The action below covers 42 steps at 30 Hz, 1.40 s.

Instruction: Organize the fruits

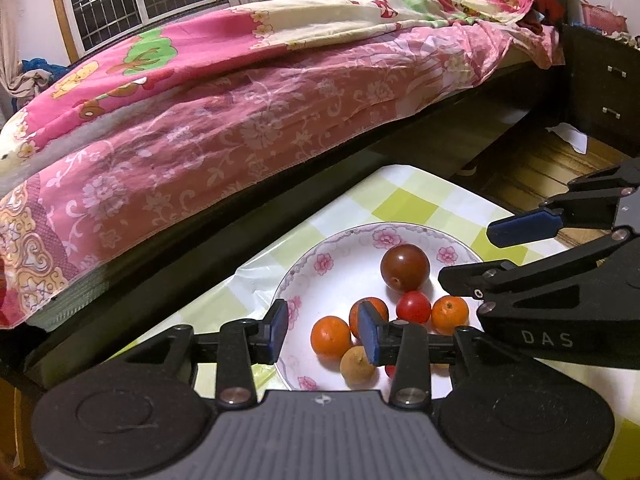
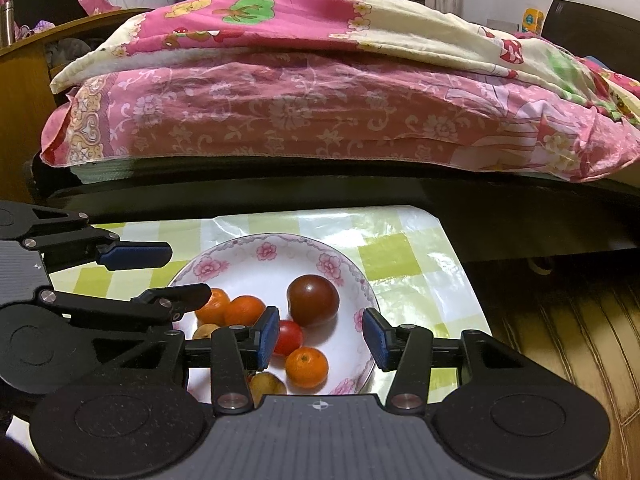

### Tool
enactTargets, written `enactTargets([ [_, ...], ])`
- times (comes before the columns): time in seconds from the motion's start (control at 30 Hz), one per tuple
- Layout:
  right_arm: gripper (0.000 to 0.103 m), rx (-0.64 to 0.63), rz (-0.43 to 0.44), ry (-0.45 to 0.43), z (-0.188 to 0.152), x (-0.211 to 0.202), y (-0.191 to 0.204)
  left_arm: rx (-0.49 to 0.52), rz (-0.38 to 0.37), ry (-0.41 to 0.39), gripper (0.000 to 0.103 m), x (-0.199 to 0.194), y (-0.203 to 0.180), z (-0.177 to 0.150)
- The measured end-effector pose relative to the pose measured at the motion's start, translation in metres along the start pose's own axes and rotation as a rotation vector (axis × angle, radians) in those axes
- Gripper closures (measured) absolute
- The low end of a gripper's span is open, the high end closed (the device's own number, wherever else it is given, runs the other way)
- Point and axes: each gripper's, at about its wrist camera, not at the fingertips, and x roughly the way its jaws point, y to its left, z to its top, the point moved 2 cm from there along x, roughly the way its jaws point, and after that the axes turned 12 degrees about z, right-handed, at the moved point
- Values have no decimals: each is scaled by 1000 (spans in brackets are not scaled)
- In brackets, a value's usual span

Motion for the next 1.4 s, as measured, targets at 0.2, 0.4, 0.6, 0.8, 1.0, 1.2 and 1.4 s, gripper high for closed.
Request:
enactTargets([
  [0.2,58,5,6,-9,-5,-11,6,-13,7,-3,52,-12,3,-4],
  [0.4,58,6,8,-16,-9,-17,12,-34,10,4,51,-20,6,-10],
  [0.6,58,14,8,-12,-14,-23,17,-49,12,13,50,-25,6,-17],
  [0.8,58,24,11,-7,-19,-26,21,-58,13,24,50,-28,5,-22],
  [1.0,58,33,13,4,-25,-27,23,-56,18,31,50,-30,4,-25],
  [1.2,58,36,13,7,-27,-28,24,-80,9,47,49,-33,5,-29],
  [1.4,58,52,15,10,-32,-32,27,-91,38,54,41,-40,6,-36],
])
